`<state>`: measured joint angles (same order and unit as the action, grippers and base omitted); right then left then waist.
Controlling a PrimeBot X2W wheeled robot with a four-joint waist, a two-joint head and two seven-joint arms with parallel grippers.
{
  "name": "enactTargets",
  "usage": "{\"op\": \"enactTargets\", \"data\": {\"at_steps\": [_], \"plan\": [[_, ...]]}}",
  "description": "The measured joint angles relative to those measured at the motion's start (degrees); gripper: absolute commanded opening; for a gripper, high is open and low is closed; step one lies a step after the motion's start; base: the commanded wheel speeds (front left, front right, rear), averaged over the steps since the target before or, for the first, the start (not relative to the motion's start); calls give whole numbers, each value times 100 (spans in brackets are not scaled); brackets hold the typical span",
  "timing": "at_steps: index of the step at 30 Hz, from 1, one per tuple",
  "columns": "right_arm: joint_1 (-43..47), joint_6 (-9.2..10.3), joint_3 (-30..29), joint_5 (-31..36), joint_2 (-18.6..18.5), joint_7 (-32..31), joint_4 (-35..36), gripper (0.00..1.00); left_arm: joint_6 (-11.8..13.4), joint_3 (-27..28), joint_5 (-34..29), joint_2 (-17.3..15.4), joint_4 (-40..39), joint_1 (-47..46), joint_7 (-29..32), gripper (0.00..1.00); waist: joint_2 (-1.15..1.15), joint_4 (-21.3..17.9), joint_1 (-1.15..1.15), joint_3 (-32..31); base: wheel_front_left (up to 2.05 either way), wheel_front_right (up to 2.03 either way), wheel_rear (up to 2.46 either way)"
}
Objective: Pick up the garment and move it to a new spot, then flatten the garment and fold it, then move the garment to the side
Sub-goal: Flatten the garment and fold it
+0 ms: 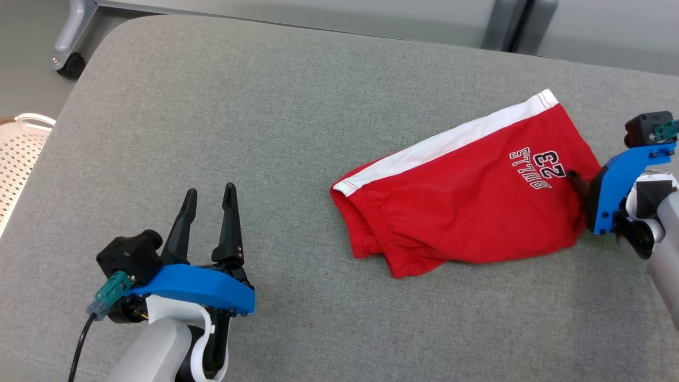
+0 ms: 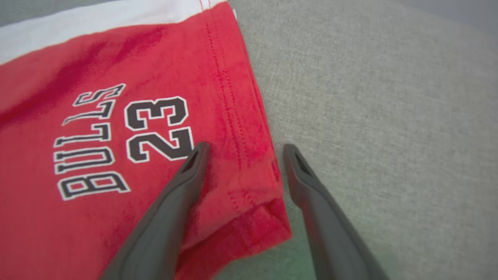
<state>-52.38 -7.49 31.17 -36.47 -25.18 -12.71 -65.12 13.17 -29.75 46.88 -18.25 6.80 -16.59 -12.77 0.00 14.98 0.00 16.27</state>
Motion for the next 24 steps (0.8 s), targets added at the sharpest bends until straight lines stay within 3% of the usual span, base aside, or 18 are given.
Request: {"op": "enactTargets", "data": {"at_steps": [4, 5, 6, 7, 8, 9, 24], "plan": [[8, 2, 32, -114, 116, -192, -57, 100, 35, 9, -10, -25, 0, 0, -2, 100, -1, 15, -1, 14, 0, 0, 0], [8, 2, 40, -132, 133, -192, -52, 61, 42, 9, -29, -54, -1, 0, -2, 100, -1, 8, -1, 17, 0, 0, 0], [8, 2, 55, -146, 151, -192, -40, 45, 44, 15, -55, -89, 1, 0, -2, 100, 0, -7, -1, 23, 0, 0, 0], [7, 2, 71, -148, 160, -189, -32, 42, 44, 19, -58, -115, 3, -3, 1, 100, 0, -29, -1, 28, 0, 0, 0], [7, 1, 97, -151, 170, -153, -9, 16, 45, 22, -63, -131, -1, -8, 5, 100, 0, -52, 0, 32, 0, 0, 0], [7, 1, 115, -151, 190, -100, 0, 0, 49, 24, -69, -141, -1, -16, 8, 100, 0, -79, 0, 35, 0, 0, 0], [654, 0, -86, -724, 474, 1323, 459, 0, 100, -63, -158, -281, 19, -93, 133, 100, 0, -696, 0, -345, 0, 0, 0]]}}
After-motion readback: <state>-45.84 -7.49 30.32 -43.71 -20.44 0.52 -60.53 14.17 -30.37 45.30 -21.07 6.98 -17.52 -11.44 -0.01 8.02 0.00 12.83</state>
